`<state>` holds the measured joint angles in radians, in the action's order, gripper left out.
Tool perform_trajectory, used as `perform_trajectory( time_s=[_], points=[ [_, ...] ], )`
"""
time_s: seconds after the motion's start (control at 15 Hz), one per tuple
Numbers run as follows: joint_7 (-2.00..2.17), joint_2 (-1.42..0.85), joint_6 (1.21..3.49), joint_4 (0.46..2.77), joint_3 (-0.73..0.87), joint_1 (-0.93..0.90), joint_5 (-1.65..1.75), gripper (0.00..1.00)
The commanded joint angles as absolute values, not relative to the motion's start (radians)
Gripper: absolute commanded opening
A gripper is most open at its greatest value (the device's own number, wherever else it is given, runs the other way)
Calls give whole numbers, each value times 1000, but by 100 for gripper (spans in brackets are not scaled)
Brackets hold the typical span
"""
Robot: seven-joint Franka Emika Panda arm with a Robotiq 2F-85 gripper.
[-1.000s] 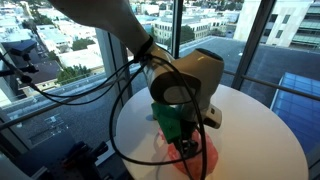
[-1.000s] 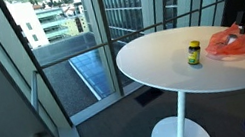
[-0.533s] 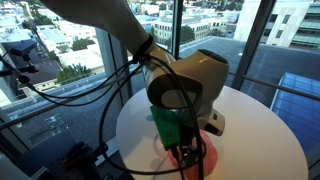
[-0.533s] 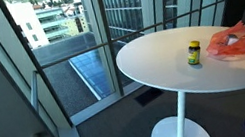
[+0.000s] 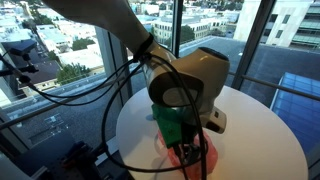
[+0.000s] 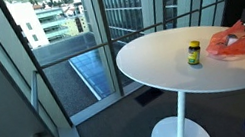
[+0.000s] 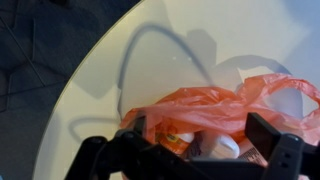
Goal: Move the blue and white item to the table
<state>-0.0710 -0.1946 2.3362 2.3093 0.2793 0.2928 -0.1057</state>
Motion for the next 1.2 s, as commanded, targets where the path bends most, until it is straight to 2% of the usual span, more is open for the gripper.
perform_trajectory(
  time_s=[0.0, 0.53, 1.13],
  points=[
    [-66, -240, 2333, 2255, 269, 291, -94, 100],
    [-68, -326, 2311, 2140, 236, 289, -112, 100],
    [-75, -360, 2305, 2120, 192, 283, -120, 100]
  ],
)
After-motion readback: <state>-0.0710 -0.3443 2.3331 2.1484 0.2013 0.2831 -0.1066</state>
